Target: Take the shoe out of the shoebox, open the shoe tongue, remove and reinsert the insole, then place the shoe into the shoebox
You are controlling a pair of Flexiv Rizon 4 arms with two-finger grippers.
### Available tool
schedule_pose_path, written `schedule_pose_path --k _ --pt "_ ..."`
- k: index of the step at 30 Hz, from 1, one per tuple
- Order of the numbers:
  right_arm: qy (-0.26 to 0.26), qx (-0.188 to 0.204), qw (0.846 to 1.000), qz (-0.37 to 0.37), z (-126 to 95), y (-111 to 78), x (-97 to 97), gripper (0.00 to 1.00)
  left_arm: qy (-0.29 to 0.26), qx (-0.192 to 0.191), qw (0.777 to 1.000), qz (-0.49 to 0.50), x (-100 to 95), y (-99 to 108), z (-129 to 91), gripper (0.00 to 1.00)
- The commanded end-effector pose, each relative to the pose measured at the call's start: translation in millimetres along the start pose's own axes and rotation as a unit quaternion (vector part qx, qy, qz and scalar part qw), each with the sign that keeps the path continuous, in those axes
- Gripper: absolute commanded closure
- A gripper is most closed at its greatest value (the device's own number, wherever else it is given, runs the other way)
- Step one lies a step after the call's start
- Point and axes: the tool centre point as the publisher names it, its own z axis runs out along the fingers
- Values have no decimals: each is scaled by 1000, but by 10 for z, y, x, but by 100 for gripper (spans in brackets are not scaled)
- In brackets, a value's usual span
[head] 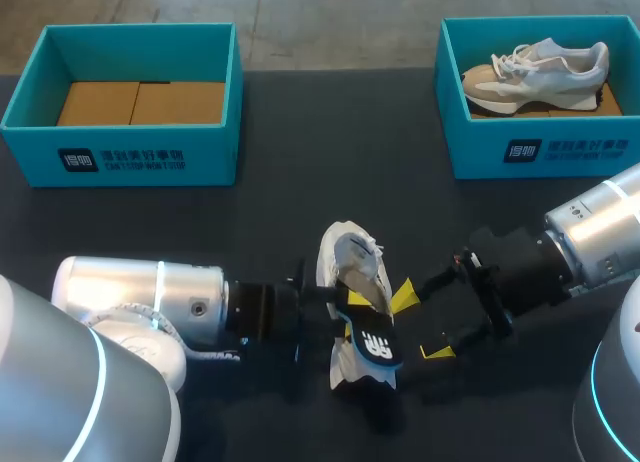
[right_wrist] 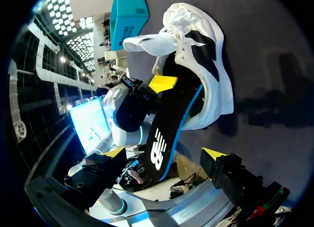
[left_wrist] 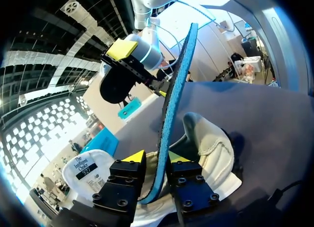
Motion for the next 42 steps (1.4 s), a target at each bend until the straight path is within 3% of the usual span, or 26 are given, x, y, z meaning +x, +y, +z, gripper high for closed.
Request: schedule_pose_path --k 1,18,20,21,22,42 --pt "0 -1 1000 0 14 -3 2 0 1 -3 1000 0 24 -61 -5 74" --pt "0 -1 1000 0 14 -3 2 0 6 3 1000 8 40 -253 12 74" --pt "0 -1 1000 0 14 -3 2 0 6 5 1000 11 45 -270 8 79" --pt "0 -1 1000 0 14 -3 2 0 6 7 1000 12 49 -274 6 86" --pt "0 -1 1000 0 14 -3 2 0 6 7 1000 12 55 -274 4 100" --pt "0 -1 1000 0 14 -3 2 0 -9 29 999 39 69 -19 -5 100"
